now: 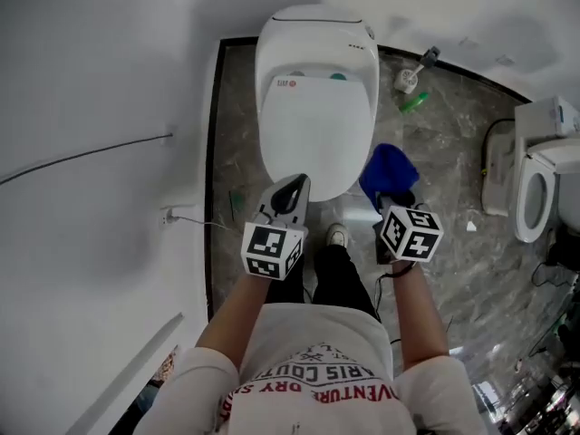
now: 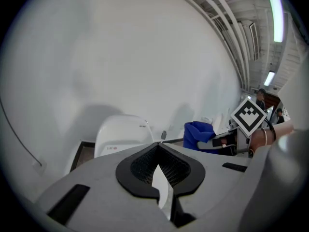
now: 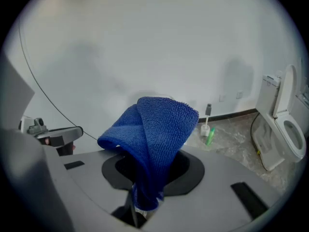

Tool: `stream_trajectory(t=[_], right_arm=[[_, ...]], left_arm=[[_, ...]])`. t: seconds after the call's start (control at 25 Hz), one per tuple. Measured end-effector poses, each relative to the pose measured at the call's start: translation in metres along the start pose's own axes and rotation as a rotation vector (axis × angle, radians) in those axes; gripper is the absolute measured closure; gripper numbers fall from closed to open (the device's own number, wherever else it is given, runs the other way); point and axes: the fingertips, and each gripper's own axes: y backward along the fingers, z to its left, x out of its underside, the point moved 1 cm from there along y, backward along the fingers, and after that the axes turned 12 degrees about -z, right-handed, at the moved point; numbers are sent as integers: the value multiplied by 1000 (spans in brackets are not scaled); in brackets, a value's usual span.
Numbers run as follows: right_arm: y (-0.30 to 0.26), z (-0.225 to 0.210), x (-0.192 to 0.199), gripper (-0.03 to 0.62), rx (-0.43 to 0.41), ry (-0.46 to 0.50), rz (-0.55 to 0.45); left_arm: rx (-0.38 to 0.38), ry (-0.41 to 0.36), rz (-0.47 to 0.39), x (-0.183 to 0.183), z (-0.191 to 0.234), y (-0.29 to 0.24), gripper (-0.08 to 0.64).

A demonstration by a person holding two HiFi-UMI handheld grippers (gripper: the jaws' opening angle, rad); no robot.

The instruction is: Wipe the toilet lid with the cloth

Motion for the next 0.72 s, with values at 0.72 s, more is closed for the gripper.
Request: stream_trajectory(t=[0.72], right_arm=[[138,149,-244,505,-28,300,-496]], left_arm=[[56,-223,-432,-280,14,116,554]])
